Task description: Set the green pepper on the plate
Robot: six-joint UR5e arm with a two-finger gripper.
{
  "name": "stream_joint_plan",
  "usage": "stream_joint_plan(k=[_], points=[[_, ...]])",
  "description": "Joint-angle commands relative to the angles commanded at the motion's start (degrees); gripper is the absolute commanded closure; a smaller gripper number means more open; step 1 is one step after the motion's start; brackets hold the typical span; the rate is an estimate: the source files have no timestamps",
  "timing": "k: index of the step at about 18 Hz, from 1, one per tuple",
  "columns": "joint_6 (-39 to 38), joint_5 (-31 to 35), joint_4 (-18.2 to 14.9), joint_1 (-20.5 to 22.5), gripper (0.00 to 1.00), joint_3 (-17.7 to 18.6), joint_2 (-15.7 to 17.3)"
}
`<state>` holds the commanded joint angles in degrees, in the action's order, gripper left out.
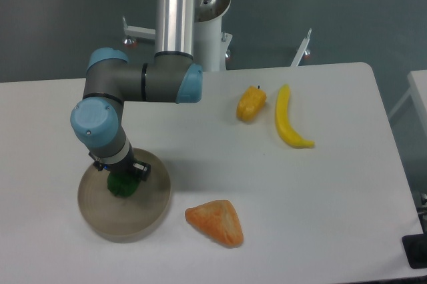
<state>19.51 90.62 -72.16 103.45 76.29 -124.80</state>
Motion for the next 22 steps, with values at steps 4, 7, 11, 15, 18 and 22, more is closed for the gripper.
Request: stream_joint_plan(k=[4, 7, 11, 15, 18, 22], points=[[0.09, 0.09, -0.09, 0.00, 0.06, 0.00, 0.26], [0.09, 0.00, -0.09, 0.00, 0.01, 0.00, 0.61], [0.44, 0.00, 0.26, 0.09, 0.00, -0.26, 2.02], [0.61, 0.09, 0.26, 0.44, 0.00, -0.70, 3.25], [4.90, 2.10, -0.17, 2.71, 0.00, -0.62, 4.74], [14.65, 4.31, -0.35, 7.45, 0.00, 0.18, 6.94]])
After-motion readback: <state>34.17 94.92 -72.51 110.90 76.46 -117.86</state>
